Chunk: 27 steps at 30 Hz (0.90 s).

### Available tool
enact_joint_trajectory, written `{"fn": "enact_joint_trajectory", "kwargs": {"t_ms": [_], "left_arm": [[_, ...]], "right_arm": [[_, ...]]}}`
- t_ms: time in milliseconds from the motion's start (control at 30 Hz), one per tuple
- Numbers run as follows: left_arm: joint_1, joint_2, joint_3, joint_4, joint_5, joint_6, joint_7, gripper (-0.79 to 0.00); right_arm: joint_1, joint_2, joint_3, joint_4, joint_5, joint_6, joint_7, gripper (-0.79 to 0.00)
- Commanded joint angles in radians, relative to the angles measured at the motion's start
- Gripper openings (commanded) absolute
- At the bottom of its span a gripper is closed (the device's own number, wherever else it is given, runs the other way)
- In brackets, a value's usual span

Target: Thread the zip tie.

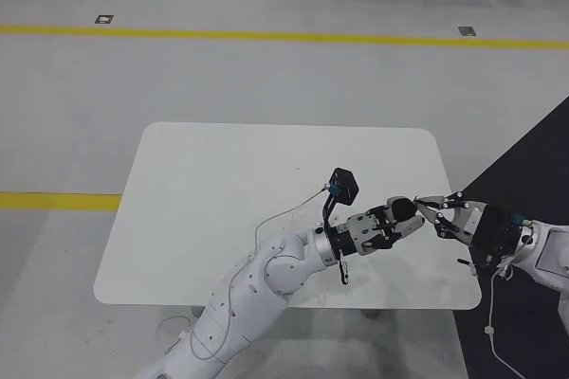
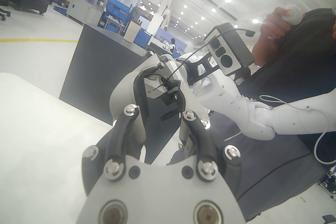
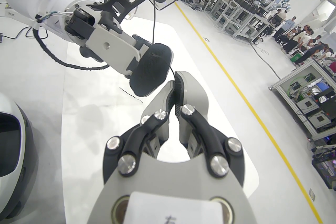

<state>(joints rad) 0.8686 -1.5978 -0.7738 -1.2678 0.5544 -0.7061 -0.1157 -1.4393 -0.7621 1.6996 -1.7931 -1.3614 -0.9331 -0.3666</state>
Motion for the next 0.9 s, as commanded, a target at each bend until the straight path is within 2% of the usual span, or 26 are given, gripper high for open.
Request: {"fn": "enact_joint_trajectory", "kwargs": {"t_ms": [0, 333, 633, 867], "left_arm": [[-0.001, -0.001, -0.001, 0.002, 0.001, -0.001, -0.001, -0.563], [0.0, -0.004, -0.011, 0.001, 0.001, -0.007, 0.006, -0.643], [0.002, -0.007, -0.013, 0.003, 0.003, -0.011, 0.002, -0.656], [0.001, -0.01, -0.015, 0.005, 0.006, -0.014, 0.0, -0.699]], "right_arm": [[0.0, 0.0, 0.0, 0.0, 0.0, 0.0, 0.0, -0.785], [0.0, 0.0, 0.0, 0.0, 0.0, 0.0, 0.0, -0.785], [0.0, 0.0, 0.0, 0.0, 0.0, 0.0, 0.0, -0.785], [0.0, 0.0, 0.0, 0.0, 0.0, 0.0, 0.0, -0.785]]}}
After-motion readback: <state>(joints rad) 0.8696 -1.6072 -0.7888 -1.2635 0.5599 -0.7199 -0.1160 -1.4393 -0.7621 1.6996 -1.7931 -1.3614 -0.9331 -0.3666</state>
